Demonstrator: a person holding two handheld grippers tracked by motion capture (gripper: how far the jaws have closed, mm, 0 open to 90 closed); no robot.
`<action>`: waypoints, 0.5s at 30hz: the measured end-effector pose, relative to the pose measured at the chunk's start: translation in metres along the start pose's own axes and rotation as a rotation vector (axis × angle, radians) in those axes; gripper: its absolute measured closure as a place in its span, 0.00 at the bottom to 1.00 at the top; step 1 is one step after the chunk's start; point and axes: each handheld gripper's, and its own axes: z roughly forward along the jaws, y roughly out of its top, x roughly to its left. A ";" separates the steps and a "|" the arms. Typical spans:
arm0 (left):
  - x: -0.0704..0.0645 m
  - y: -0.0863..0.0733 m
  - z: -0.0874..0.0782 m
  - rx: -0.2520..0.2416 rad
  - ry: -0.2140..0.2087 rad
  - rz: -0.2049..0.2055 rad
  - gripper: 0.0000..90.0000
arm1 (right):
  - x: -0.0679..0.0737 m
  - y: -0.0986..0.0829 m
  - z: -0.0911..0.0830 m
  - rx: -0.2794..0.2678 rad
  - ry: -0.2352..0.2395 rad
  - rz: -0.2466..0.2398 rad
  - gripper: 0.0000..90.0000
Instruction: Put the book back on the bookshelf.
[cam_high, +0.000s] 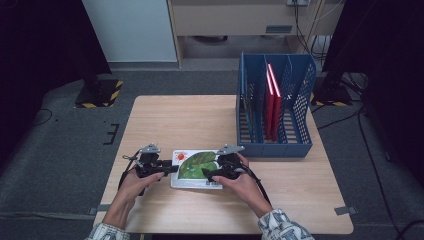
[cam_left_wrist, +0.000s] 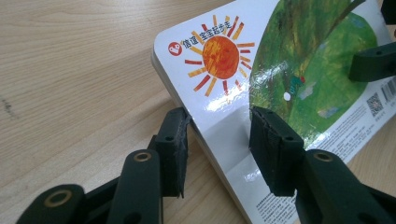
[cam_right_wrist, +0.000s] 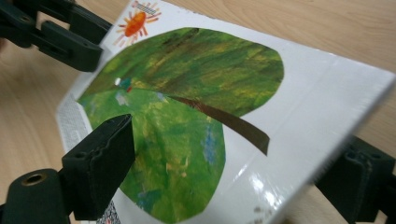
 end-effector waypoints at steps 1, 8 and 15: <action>0.000 0.000 0.000 -0.001 -0.003 0.000 0.63 | 0.000 0.001 0.000 0.006 0.005 0.002 0.14; 0.000 -0.001 0.001 -0.006 -0.006 0.001 0.61 | 0.004 0.004 0.008 -0.001 0.031 0.008 0.15; 0.000 -0.002 0.006 0.001 -0.019 0.000 0.51 | 0.004 0.005 0.005 -0.027 0.039 -0.014 0.17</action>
